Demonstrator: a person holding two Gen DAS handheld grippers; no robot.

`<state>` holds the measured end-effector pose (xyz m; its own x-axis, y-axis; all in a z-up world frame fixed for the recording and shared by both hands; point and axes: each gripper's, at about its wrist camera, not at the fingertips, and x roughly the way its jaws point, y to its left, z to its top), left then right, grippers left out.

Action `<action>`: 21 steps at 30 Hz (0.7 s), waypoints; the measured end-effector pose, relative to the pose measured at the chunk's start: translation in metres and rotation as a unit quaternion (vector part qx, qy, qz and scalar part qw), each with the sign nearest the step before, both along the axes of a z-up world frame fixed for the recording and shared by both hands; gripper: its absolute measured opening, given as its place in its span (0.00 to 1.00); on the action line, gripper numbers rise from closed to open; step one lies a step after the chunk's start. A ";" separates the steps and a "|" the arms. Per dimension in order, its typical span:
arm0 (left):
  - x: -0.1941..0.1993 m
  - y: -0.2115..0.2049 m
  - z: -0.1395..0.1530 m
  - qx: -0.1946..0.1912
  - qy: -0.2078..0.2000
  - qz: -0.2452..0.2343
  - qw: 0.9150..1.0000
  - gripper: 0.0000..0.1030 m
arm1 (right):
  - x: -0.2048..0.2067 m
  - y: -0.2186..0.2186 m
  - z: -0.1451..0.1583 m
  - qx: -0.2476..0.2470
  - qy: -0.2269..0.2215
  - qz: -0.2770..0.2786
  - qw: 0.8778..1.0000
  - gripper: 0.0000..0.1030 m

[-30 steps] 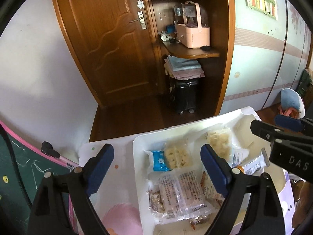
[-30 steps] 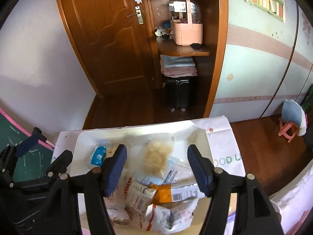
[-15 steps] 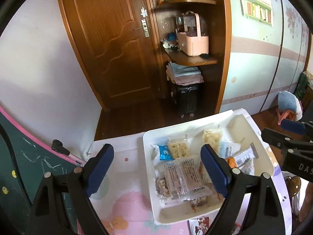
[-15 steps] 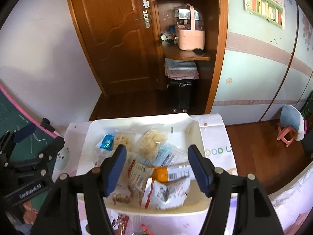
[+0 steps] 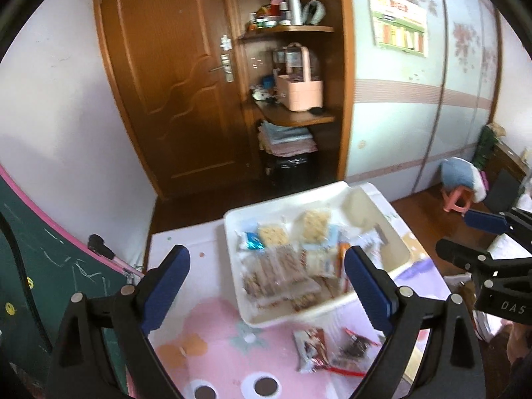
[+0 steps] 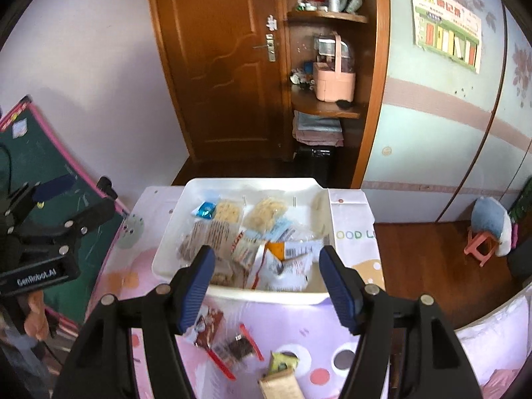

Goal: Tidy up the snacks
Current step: 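Withdraw both grippers from the bin back toward the table, then grasp the brown paper bread pack with the right gripper while the left grasps the chocolate-chip pack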

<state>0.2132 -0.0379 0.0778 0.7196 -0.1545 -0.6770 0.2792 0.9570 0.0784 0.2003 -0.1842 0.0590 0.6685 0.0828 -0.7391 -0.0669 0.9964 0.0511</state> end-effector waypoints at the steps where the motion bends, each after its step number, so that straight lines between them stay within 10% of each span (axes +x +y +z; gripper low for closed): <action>1: -0.007 -0.002 -0.003 -0.002 0.003 -0.007 1.000 0.91 | -0.009 0.000 -0.002 -0.004 -0.003 0.003 1.000 0.64; 21: -0.076 -0.062 -0.175 -0.002 0.162 -0.142 0.977 0.91 | -0.108 -0.016 -0.182 -0.030 0.122 0.049 0.991 0.64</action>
<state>0.1370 -0.0997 -0.0973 0.3959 -0.3190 -0.8611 0.5425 0.8379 -0.0610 0.0922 -0.2001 -0.1227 0.4597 0.0896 -0.8836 -0.1571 0.9874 0.0184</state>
